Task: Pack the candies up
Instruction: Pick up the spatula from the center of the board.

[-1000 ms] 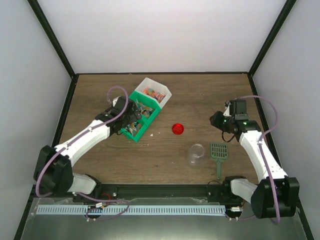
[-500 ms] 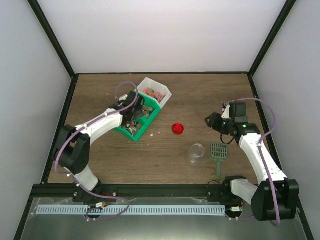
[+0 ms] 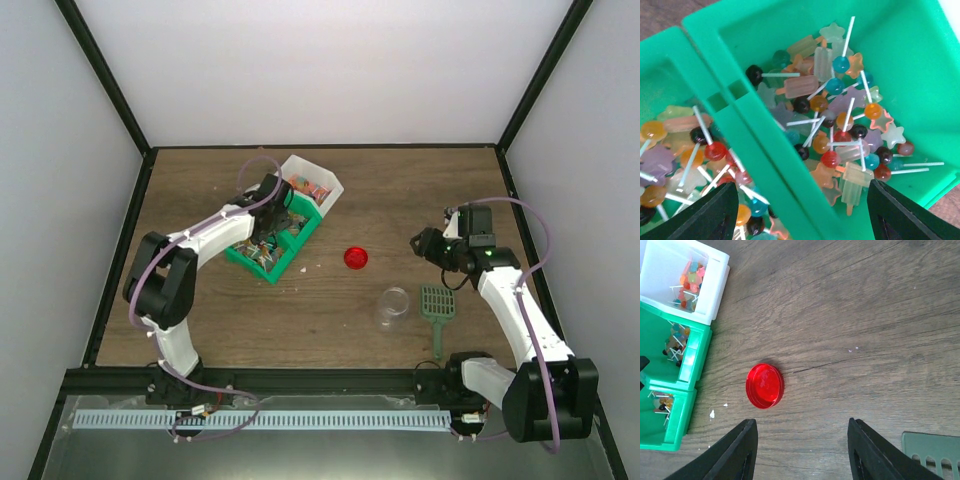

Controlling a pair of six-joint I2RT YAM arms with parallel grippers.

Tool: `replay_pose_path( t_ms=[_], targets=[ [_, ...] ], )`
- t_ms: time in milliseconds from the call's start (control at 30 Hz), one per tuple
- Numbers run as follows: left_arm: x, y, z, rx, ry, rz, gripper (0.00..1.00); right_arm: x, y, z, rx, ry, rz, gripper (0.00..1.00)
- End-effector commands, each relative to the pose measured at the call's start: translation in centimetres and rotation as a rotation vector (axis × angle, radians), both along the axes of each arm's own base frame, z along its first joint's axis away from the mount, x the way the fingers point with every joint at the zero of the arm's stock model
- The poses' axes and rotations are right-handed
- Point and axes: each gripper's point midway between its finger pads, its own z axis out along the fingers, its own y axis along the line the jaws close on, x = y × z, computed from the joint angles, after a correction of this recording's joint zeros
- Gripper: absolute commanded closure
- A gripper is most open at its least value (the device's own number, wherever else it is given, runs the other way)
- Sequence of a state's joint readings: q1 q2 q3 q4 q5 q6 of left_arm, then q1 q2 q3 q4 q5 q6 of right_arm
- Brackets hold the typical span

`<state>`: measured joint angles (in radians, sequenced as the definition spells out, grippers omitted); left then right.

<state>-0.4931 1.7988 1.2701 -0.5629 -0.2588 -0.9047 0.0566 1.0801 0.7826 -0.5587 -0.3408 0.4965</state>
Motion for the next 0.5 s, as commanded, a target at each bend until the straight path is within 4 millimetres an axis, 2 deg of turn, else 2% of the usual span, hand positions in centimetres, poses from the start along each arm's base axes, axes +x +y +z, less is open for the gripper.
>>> replay_pose_path(
  t_ms=[0, 133, 467],
  targets=[
    [1.1, -0.5, 0.0, 0.015, 0.014, -0.046, 0.29, -0.3, -0.2, -0.1, -0.026, 0.004, 0.007, 0.48],
    [1.4, -0.5, -0.6, 0.027, 0.023, -0.073, 0.31, -0.2, -0.3, -0.5, -0.030, 0.016, -0.002, 0.48],
    [2.0, -1.2, -1.7, -0.024, 0.052, -0.135, 0.50, 0.0, -0.4, -1.5, -0.027, 0.045, -0.011, 0.46]
  ],
)
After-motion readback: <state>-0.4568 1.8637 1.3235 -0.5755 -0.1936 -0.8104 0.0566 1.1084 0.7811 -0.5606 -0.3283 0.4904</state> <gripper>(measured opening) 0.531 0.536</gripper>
